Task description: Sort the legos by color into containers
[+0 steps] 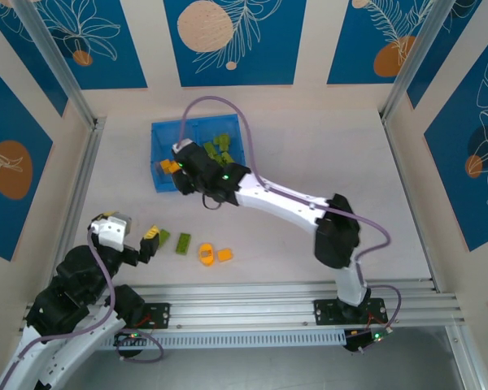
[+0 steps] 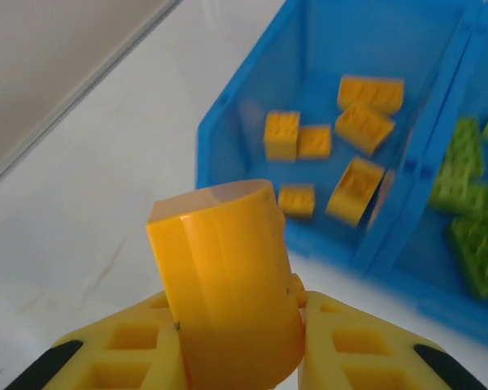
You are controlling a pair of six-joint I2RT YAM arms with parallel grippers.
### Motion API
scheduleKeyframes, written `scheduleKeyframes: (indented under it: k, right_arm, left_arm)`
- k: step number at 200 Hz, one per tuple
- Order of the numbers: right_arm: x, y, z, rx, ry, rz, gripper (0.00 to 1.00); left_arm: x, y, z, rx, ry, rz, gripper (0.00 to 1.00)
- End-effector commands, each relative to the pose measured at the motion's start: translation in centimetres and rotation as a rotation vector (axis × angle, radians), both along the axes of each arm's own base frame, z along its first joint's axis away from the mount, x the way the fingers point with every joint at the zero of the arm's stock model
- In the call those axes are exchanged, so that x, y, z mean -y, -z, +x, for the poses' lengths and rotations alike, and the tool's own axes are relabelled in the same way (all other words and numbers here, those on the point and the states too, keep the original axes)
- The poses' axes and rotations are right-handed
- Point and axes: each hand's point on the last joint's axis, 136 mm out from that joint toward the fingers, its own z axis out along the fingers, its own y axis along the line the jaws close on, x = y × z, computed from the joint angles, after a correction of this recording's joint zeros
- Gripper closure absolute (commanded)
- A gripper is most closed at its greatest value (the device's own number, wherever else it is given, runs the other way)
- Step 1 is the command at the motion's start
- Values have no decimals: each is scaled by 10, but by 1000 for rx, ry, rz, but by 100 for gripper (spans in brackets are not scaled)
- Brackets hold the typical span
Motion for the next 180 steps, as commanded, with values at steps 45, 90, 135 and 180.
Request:
scheduleKeyframes:
  k: [45,90,135,180]
  right_arm:
    - [-39,56,101,222,13,-274,70]
    - [-53,82,112,242,-50,-272,65]
    - [-69,40,89,280,-81,-213,45]
    - [-49,-26,65,234,-39,-126,46]
  left_arm:
    - [-34,3,6,-6,-212,-2,0]
    - [-35,4,7,-6,-218,1,0]
    - [-33,8,10,-18,-221,14,0]
    - [-28,16,18,-57,-225,53,0]
